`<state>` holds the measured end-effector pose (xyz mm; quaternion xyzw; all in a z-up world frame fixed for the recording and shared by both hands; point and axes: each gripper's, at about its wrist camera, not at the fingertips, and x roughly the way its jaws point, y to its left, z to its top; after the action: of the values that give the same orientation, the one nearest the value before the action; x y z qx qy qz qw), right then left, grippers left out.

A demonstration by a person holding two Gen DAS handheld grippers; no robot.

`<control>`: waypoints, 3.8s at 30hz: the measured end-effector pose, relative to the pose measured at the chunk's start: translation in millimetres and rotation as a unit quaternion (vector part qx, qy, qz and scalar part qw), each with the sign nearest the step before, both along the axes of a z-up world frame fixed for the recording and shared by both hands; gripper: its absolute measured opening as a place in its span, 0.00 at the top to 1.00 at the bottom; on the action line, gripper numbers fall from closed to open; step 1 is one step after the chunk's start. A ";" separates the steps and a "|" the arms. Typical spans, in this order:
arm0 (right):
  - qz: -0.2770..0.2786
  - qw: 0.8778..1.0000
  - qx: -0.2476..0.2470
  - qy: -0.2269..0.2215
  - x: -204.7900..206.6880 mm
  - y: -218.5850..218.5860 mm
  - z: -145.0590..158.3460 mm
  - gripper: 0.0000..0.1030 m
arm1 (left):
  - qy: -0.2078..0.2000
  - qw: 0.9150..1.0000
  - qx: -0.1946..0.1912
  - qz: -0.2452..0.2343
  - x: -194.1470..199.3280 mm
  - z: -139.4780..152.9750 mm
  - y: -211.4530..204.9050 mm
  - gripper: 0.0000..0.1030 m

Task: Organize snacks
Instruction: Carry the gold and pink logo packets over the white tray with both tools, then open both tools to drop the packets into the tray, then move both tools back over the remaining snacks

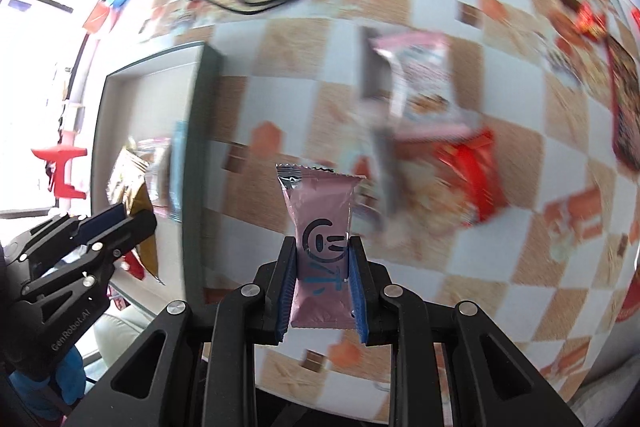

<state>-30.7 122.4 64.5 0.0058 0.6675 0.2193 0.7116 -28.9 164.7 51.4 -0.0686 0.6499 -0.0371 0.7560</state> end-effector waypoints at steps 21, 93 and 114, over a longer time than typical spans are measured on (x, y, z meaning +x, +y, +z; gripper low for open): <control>0.100 0.995 0.021 -0.001 -1.6 145.9 10.8 0.75 | 0.042 0.996 0.002 0.074 -30.7 -30.3 83.3 0.77; -0.126 0.986 -0.106 0.034 73.2 -197.7 -91.0 0.04 | 0.077 0.995 0.046 -0.043 24.2 -14.2 -82.5 0.23; -0.118 0.984 -0.125 0.036 125.8 -268.2 -130.2 0.00 | 0.118 0.993 -0.009 0.009 82.3 -56.9 -157.6 0.23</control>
<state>95.1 -145.9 -65.8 0.0034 0.7092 0.0484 0.7034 53.4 7.0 -5.5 -0.0855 0.7334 -0.0279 0.6739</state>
